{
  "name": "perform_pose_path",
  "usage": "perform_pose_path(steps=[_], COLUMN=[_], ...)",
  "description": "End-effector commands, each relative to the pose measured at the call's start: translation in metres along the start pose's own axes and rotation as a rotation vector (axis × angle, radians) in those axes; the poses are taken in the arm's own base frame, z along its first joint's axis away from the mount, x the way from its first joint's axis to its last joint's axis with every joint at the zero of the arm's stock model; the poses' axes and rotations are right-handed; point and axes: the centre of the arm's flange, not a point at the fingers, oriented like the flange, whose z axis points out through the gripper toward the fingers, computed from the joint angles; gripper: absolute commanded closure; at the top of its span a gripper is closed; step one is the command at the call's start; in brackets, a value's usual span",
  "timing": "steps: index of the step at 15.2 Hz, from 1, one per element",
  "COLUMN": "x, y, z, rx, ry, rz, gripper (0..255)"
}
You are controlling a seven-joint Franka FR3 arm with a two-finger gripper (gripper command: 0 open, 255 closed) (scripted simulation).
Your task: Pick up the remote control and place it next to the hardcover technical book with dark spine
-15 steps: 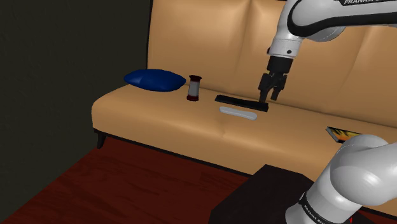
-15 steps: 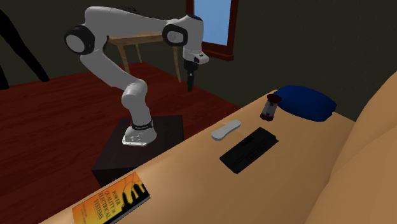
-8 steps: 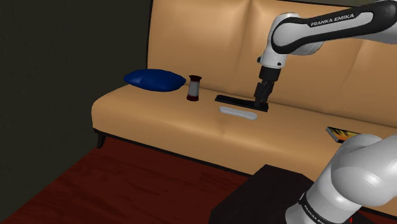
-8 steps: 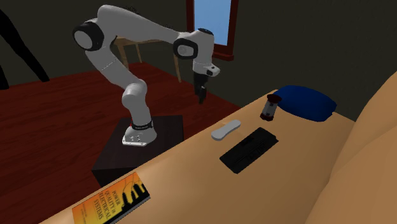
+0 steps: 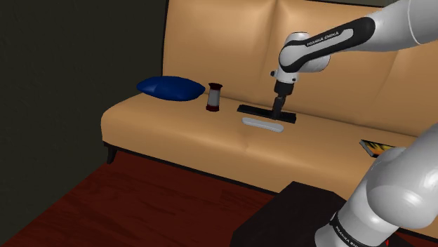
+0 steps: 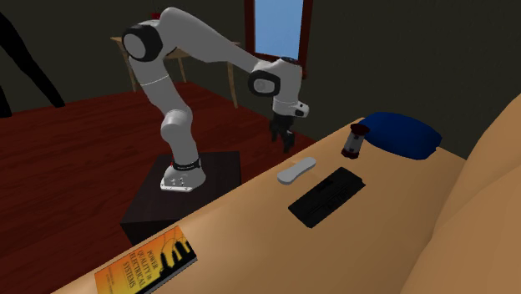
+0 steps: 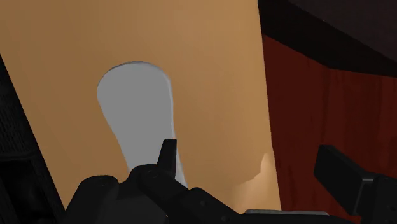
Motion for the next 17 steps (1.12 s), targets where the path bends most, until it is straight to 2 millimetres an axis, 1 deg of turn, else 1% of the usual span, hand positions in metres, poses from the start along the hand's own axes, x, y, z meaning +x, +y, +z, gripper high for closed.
perform_pose_path(steps=[1,6,7,14,15,17], x=[0.012,0.051,0.057,0.058,0.058,0.058], y=[0.017,0.055,0.060,0.062,0.062,0.062], z=[0.016,0.045,0.049,0.086,0.089,0.089], rx=[-0.014,-0.042,-0.046,-0.046,-0.046,-0.046], ry=[0.003,0.012,0.014,0.014,0.014,0.014], rz=[-0.057,-0.188,-0.207,-0.207,-0.207,-0.207], gripper=[0,0,0,0,0,0])
